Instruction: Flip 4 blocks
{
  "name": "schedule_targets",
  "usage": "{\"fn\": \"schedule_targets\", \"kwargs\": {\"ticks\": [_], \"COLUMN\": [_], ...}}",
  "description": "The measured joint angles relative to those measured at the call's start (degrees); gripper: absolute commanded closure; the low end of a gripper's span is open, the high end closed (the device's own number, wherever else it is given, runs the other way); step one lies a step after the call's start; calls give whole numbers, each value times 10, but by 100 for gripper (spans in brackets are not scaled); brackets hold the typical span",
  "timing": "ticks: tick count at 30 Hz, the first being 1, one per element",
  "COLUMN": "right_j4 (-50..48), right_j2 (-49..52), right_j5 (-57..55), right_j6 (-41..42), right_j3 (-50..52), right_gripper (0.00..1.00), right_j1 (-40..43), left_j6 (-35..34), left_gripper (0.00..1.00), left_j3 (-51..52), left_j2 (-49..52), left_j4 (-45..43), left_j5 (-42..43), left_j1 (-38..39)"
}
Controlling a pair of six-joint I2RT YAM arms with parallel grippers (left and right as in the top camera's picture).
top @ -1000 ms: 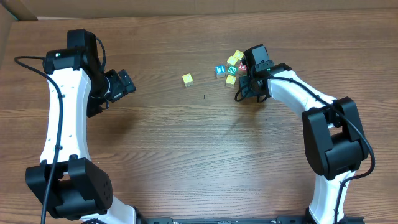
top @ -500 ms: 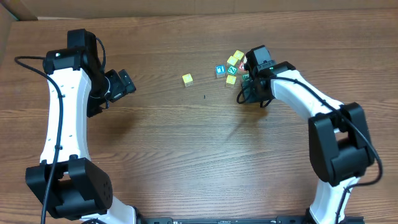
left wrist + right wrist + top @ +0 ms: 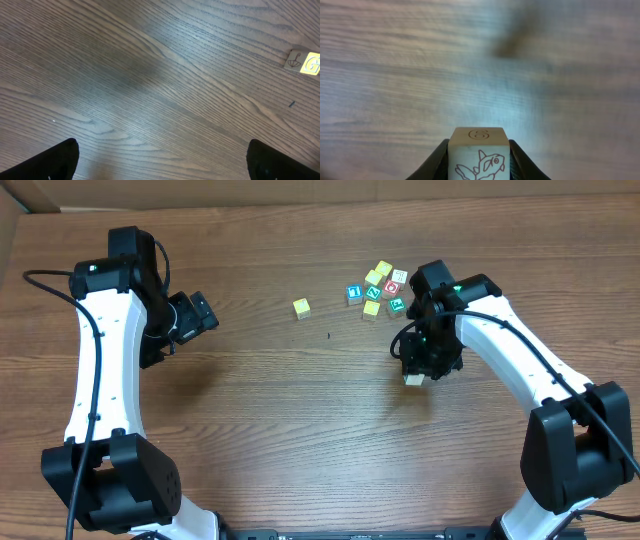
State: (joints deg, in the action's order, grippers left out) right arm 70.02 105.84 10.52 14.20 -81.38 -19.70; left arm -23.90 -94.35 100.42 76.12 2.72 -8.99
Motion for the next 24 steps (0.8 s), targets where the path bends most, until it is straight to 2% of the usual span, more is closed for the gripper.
{"fn": "schedule_targets", "kwargs": {"ticks": [7,16,20,24], "right_j4": [38,43,24,-37], "right_j2": [0,0,0,0], "right_j5": [2,-47,-87,-111], "right_j6": [48,130,167,186], "right_j3": [0,6,30,69], "right_gripper": [79,79,80,80], "right_j1": [-34,-158,-193,-199], "left_j6": [0,0,0,0], "left_gripper": [0,0,0,0], "left_j3": [0,0,0,0], "left_j2": [0,0,0,0], "left_j4": [0,0,0,0], "left_j5": [0,0,0,0], "left_j1": [0,0,0,0]}}
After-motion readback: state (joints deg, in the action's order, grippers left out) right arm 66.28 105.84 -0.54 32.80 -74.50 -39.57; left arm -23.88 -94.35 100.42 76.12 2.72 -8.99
